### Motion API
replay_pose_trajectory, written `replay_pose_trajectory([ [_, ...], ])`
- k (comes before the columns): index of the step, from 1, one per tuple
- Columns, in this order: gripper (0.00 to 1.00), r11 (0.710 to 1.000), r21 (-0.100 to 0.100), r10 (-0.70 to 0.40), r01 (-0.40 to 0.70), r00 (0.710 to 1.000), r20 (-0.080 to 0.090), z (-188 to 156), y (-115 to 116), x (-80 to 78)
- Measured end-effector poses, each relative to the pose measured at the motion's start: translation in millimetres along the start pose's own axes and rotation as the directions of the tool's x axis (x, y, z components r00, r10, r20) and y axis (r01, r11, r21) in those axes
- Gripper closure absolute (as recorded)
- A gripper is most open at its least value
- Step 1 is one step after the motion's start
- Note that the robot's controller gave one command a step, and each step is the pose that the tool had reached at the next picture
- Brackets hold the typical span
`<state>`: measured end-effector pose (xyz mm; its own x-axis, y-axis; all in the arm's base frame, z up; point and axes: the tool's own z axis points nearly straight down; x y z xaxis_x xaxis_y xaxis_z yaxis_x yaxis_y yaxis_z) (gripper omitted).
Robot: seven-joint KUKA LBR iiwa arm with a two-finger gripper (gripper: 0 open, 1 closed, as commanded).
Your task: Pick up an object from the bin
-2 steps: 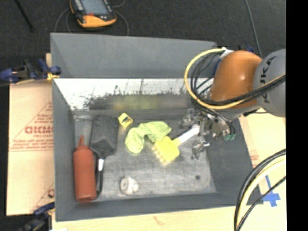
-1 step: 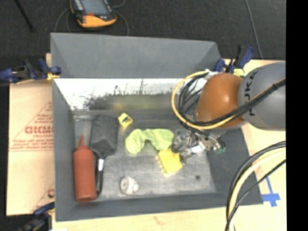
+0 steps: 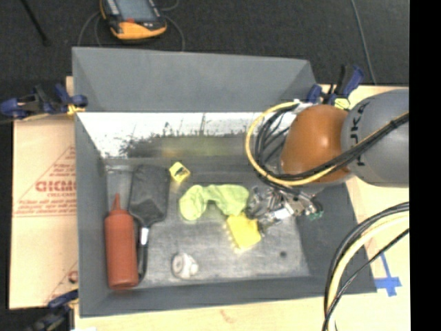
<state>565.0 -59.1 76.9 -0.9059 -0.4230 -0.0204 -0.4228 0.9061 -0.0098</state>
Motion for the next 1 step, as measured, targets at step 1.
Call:
replay_pose_trajectory([
  [1, 1.0, 1.0, -0.007, -0.027, 0.027, 1.0, -0.015, -140.4, -3.7, -4.9],
])
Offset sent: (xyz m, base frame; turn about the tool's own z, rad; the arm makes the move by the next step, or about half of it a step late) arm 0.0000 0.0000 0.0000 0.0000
